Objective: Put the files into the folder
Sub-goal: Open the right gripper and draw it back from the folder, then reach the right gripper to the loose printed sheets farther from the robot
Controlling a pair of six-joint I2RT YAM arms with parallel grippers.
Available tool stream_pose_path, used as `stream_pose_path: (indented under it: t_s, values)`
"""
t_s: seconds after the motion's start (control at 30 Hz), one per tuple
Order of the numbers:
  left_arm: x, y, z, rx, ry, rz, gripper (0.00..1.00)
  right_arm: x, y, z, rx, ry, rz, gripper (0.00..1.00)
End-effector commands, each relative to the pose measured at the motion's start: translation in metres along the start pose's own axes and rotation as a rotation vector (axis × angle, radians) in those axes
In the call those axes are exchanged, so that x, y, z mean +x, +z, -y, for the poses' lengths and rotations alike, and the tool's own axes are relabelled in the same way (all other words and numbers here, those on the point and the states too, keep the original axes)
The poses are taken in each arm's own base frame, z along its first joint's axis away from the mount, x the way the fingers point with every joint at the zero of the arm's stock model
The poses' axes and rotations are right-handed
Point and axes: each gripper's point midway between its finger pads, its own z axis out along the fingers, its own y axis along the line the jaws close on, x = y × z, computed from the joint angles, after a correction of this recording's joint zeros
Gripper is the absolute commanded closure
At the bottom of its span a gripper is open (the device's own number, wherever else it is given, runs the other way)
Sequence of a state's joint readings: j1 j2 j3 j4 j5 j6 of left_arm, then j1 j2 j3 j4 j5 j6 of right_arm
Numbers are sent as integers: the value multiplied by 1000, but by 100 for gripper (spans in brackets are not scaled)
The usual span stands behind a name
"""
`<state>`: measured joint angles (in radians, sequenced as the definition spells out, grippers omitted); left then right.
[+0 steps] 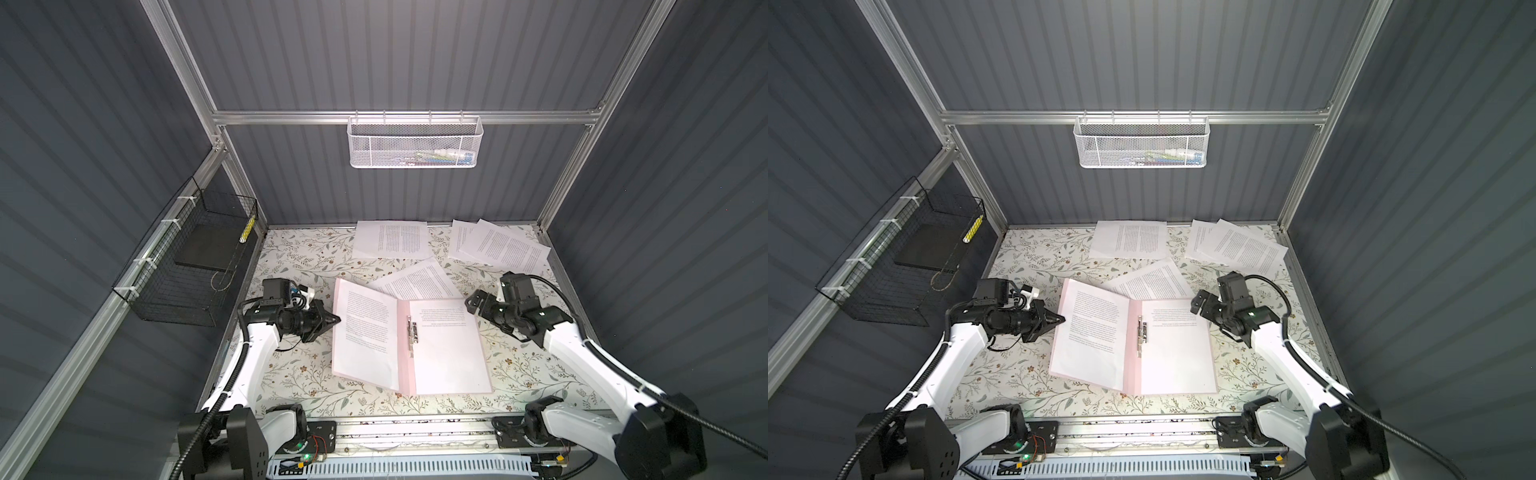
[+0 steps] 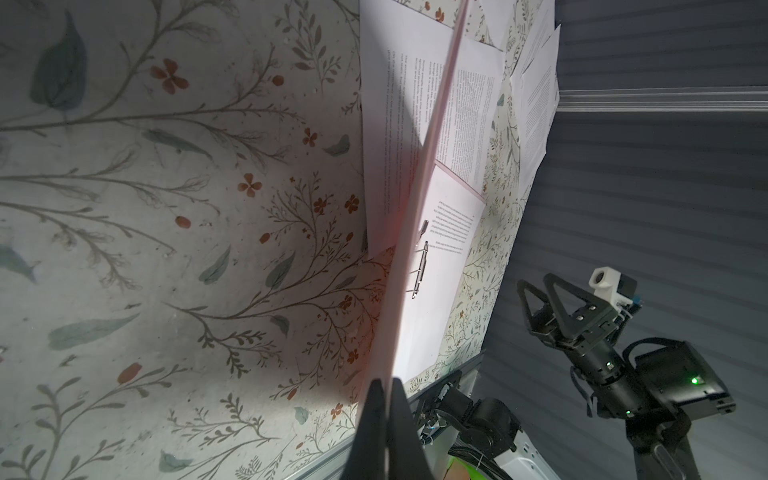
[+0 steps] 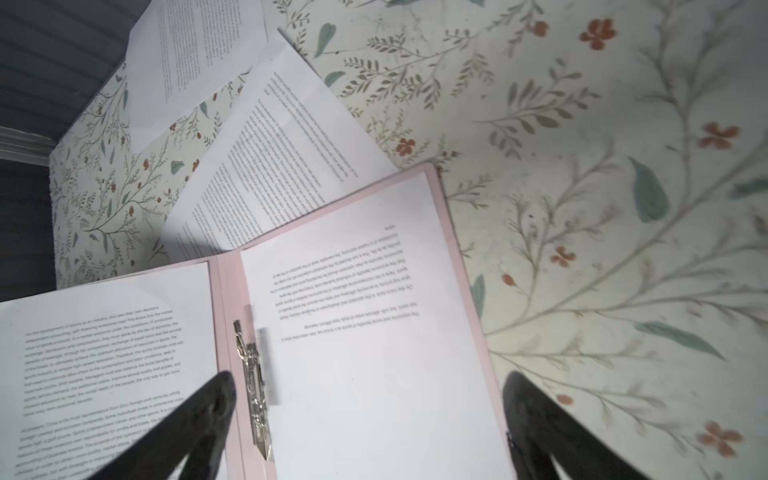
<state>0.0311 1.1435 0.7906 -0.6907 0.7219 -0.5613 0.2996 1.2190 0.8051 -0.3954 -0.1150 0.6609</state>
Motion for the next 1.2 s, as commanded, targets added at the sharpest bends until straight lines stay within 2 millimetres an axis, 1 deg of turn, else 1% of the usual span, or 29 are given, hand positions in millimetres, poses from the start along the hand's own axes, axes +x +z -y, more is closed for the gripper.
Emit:
stream_pose_path:
  t_s: [0.0, 0.07, 0.13, 0.23, 0.27, 0.3, 0.37, 0.47, 0.53, 0.73, 0.83, 0.9, 1.0, 1.1, 1.17]
  values:
    - [11, 6, -13, -28, -39, -39, 100, -27, 17, -37, -93, -141, -24, 1]
    - [12, 9, -20, -53, -39, -48, 100, -38, 37, -50, -109, -208, -79, 1]
    - [11, 9, -25, -81, -35, -45, 100, -48, 59, -54, -68, -269, -150, 1]
    - [9, 7, -29, -116, -22, -33, 100, -62, 92, -60, -59, -337, -230, 1]
    - [9, 7, -29, -119, -20, -36, 100, -65, 103, -61, -55, -346, -256, 1]
    - [9, 8, -32, -128, -25, -40, 100, -71, 113, -65, -69, -362, -267, 1]
    - [10, 9, -36, -146, -27, -41, 100, -82, 131, -66, -50, -377, -274, 1]
    - [12, 11, -39, -140, -31, -50, 100, -88, 158, -64, -51, -357, -341, 1]
    - [13, 12, -39, -137, -30, -51, 100, -91, 171, -69, -84, -344, -381, 1]
    - [13, 14, -37, -115, -34, -54, 100, -108, 193, -72, -99, -349, -373, 1]
    - [12, 14, -34, -103, -32, -52, 100, -110, 202, -74, -142, -332, -396, 1]
    - [12, 13, -35, -113, -33, -54, 100, -106, 206, -78, -168, -336, -422, 1]
    - [10, 13, -35, -118, -26, -53, 100, -95, 212, -84, -201, -336, -468, 1]
    - [8, 14, -34, -115, -30, -53, 100, -81, 217, -81, -199, -326, -529, 1]
    - [7, 15, -34, -114, -33, -53, 100, -76, 219, -79, -189, -330, -544, 1]
